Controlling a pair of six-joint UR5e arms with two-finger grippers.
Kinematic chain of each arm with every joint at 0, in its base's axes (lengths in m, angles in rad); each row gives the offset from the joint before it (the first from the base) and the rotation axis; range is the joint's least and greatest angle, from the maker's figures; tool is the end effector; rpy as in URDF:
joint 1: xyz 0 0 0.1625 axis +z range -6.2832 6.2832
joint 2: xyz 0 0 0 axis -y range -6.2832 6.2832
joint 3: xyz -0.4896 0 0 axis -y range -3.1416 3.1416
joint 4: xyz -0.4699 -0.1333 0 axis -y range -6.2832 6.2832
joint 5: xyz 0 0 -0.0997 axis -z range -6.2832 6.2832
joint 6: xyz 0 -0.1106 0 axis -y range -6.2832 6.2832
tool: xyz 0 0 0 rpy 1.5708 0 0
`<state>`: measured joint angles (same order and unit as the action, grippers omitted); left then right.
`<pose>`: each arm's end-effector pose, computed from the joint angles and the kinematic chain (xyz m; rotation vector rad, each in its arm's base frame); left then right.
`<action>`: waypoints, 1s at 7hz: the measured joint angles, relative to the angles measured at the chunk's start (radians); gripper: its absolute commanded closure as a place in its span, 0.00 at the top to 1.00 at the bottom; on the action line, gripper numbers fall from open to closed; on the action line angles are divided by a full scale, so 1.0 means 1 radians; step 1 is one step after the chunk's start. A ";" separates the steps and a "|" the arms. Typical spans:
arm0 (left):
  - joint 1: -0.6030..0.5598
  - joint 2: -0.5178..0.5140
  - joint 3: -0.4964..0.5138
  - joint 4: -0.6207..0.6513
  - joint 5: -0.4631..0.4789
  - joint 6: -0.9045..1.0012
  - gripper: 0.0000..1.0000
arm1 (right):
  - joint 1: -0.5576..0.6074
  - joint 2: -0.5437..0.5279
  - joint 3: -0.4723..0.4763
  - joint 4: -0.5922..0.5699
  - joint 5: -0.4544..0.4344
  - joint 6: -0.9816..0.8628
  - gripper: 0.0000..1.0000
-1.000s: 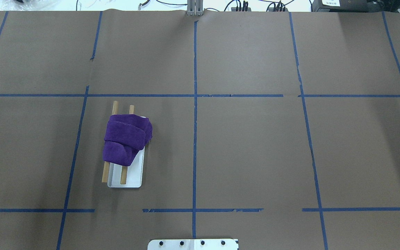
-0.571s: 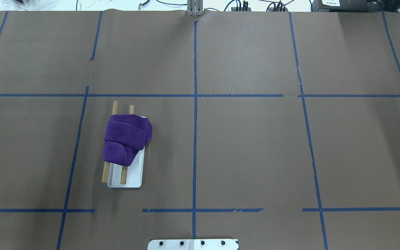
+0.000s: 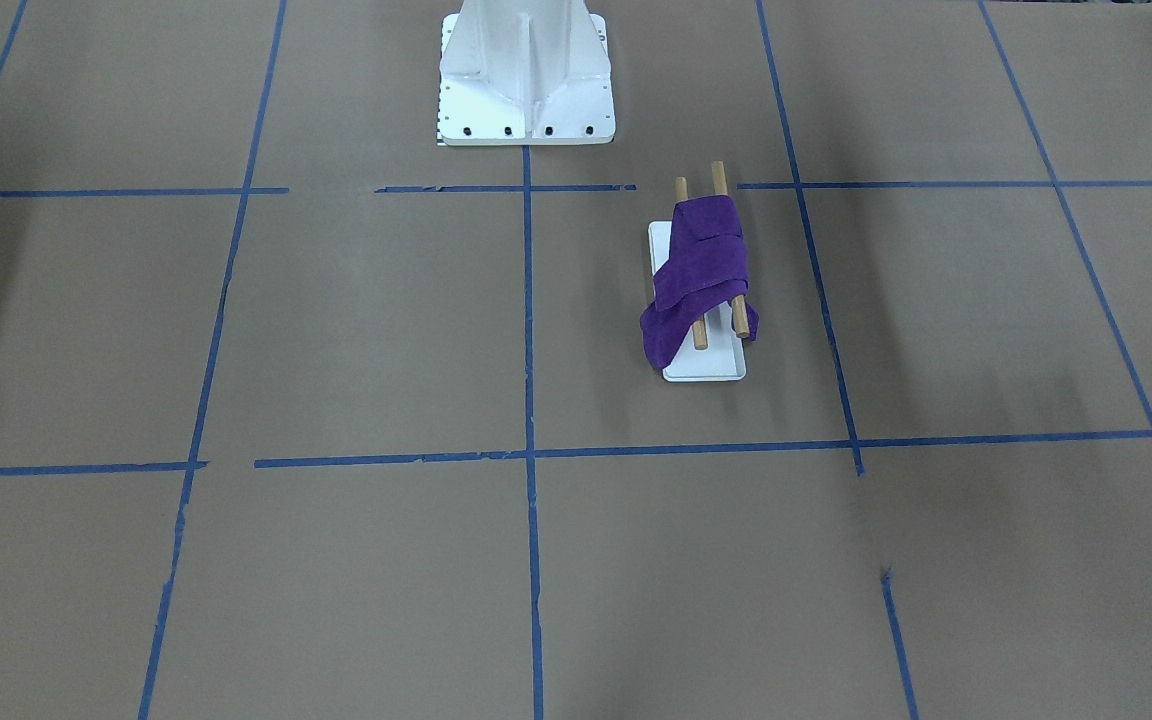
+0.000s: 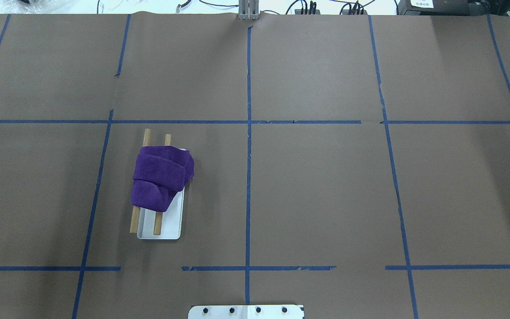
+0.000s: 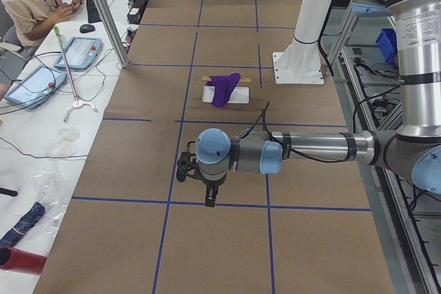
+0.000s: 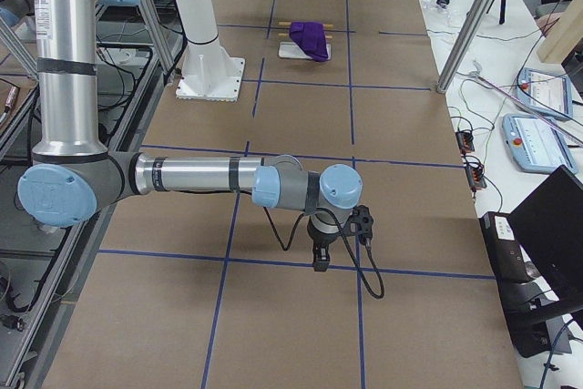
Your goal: Hang towel on rack
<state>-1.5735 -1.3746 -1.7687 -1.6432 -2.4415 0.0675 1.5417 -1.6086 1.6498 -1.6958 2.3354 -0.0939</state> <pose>-0.0500 -0.4790 0.7056 0.0999 0.8676 0.0929 0.0409 -0.5451 0.7203 -0.0549 -0.7665 -0.0848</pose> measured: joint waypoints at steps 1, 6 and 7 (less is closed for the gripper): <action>0.001 -0.003 0.001 -0.018 0.004 0.000 1.00 | 0.000 0.000 0.001 0.000 0.000 -0.001 1.00; 0.003 -0.155 -0.010 0.186 0.148 0.000 1.00 | -0.002 0.000 0.005 0.002 0.012 -0.001 1.00; 0.003 -0.164 -0.009 0.211 0.150 0.000 1.00 | -0.002 0.000 0.006 0.002 0.012 -0.001 1.00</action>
<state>-1.5701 -1.5391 -1.7774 -1.4325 -2.2918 0.0673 1.5401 -1.6091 1.6558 -1.6936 2.3479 -0.0951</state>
